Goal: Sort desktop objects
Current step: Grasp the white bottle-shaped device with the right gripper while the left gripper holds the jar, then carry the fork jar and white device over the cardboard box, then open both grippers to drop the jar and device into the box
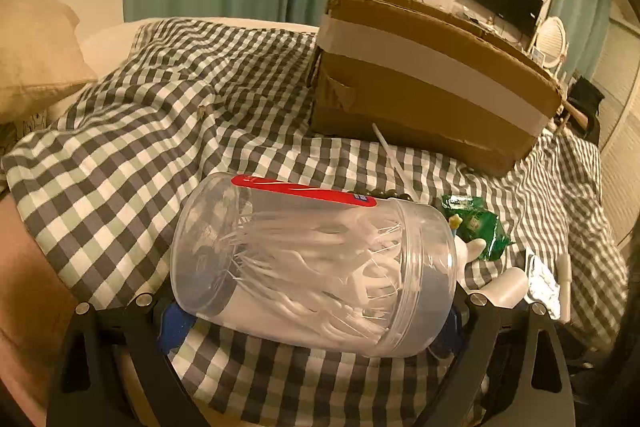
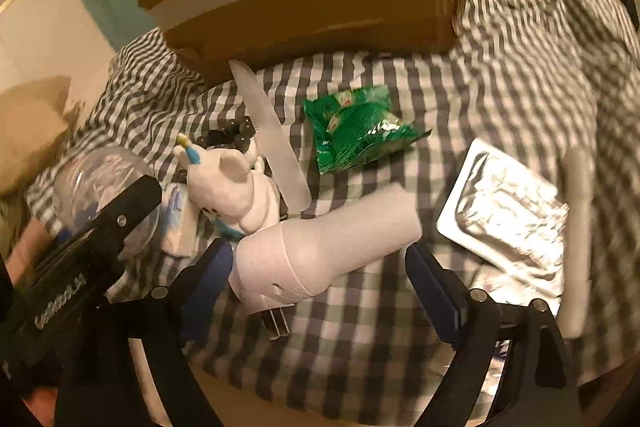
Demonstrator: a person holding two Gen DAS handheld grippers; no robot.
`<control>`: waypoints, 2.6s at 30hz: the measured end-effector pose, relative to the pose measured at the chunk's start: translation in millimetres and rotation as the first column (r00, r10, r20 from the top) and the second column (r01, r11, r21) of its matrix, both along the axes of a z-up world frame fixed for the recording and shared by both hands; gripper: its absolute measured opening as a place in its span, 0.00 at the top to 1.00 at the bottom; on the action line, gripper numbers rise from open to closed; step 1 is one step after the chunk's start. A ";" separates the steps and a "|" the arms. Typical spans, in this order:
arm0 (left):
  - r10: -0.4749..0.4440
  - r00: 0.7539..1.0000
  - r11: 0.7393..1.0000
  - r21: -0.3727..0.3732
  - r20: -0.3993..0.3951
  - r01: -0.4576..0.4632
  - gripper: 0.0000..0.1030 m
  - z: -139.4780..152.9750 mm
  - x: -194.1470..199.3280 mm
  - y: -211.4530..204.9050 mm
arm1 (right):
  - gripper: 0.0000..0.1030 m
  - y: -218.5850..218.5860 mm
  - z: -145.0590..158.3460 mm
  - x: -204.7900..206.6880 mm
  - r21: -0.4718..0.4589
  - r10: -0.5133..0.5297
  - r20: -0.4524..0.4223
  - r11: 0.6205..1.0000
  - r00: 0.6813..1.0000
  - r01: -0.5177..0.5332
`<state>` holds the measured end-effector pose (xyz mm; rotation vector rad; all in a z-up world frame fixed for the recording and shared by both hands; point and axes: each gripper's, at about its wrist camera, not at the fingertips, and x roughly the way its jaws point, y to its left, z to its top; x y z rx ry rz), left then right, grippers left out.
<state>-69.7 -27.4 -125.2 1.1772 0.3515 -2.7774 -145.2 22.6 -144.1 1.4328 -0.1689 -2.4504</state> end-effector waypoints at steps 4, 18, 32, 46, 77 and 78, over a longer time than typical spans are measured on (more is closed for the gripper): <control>0.019 1.000 1.000 0.004 0.003 -0.019 0.07 -1.0 -0.4 -4.5 | 0.15 -5.1 -8.9 -6.4 -0.027 -0.019 0.016 0.999 1.000 0.019; 0.003 0.999 1.000 -0.004 -0.045 -0.003 0.07 16.3 11.9 -0.1 | 0.49 7.9 38.9 19.1 0.011 0.036 -0.112 0.999 0.993 -0.035; -0.084 0.982 0.996 -0.013 -0.167 0.083 0.07 88.8 0.5 19.1 | 0.49 15.5 137.0 12.0 0.021 0.078 -0.328 0.997 0.941 -0.075; -0.176 0.952 0.984 -0.063 -0.252 0.166 0.07 165.9 -130.7 32.1 | 0.49 26.8 196.9 -117.4 0.010 0.086 -0.396 0.996 0.914 -0.089; -0.127 0.971 0.988 -0.108 -0.204 0.107 0.00 164.2 -141.0 34.9 | 0.19 70.1 190.1 -109.6 -0.059 -0.029 -0.400 0.998 0.916 0.006; -0.133 0.970 0.988 -0.110 -0.204 0.113 0.00 165.4 -124.3 36.2 | 0.19 72.3 190.7 -98.6 -0.052 -0.032 -0.396 0.999 0.918 0.012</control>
